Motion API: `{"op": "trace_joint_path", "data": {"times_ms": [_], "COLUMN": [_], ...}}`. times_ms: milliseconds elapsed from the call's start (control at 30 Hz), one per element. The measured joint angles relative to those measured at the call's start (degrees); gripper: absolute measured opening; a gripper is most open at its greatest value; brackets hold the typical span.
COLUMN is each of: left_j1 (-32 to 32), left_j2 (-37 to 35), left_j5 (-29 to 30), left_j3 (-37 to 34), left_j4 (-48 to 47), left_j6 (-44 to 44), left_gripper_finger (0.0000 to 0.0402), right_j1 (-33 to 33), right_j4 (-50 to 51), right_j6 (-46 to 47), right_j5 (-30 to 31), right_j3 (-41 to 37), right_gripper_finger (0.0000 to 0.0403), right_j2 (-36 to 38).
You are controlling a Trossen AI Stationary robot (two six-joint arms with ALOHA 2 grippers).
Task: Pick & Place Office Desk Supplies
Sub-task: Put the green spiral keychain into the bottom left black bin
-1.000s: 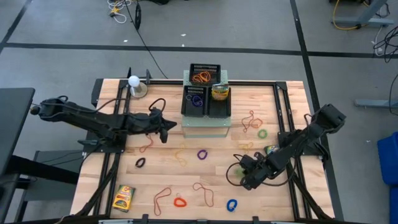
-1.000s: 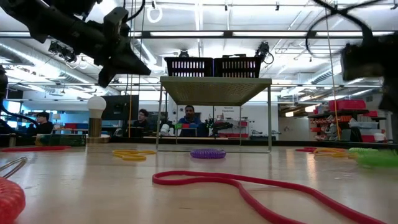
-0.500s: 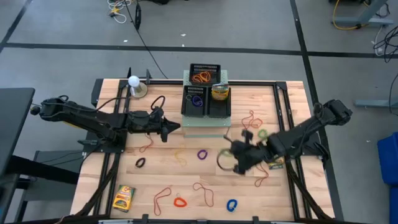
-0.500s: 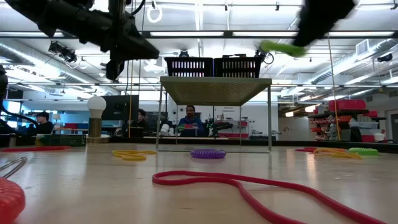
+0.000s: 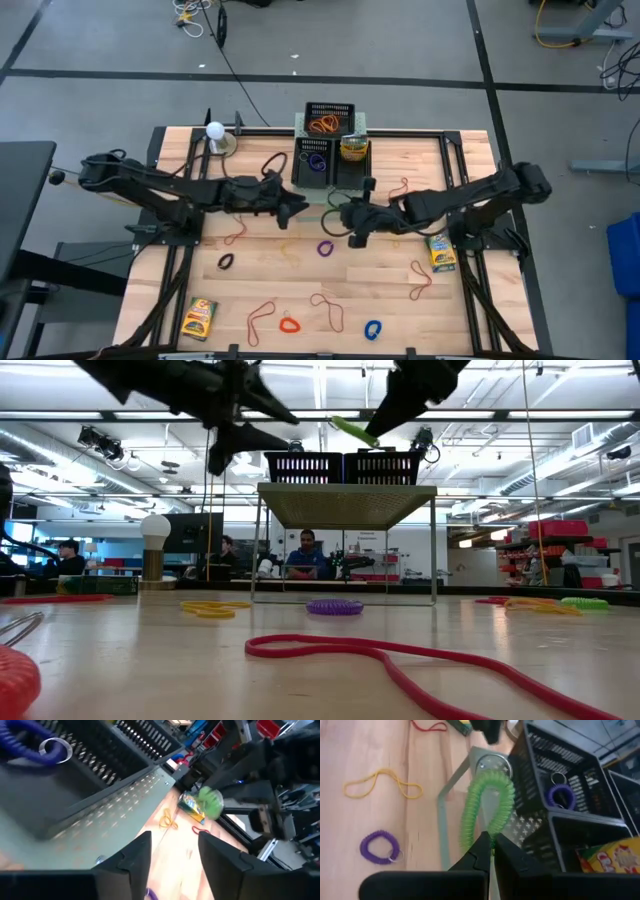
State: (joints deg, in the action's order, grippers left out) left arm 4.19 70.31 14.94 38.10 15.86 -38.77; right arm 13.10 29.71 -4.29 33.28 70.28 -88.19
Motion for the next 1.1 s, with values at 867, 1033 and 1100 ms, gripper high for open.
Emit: {"op": "trace_joint_path", "data": {"times_ms": [867, 1033, 1100], "left_j1": [-0.22, -0.22, -0.22], "left_j2": [13.04, 12.72, 11.82], "left_j5": [-7.2, -7.72, -7.96], "left_j3": [12.81, 12.78, 12.79], "left_j4": [0.54, 0.27, -1.01], "left_j6": [5.41, 6.08, 6.34], "left_gripper_finger": [0.0045, 0.0032, 0.0032], "right_j1": [0.33, 0.36, 0.36], "right_j4": [-6.79, -7.18, -7.41], "right_j6": [-3.58, -3.57, -2.77], "right_j5": [0.69, 0.63, 0.68], "right_j3": [-0.02, -0.03, -0.03], "right_gripper_finger": [0.0013, 0.0029, 0.0048], "right_j2": [-0.43, -0.39, -0.39]}}
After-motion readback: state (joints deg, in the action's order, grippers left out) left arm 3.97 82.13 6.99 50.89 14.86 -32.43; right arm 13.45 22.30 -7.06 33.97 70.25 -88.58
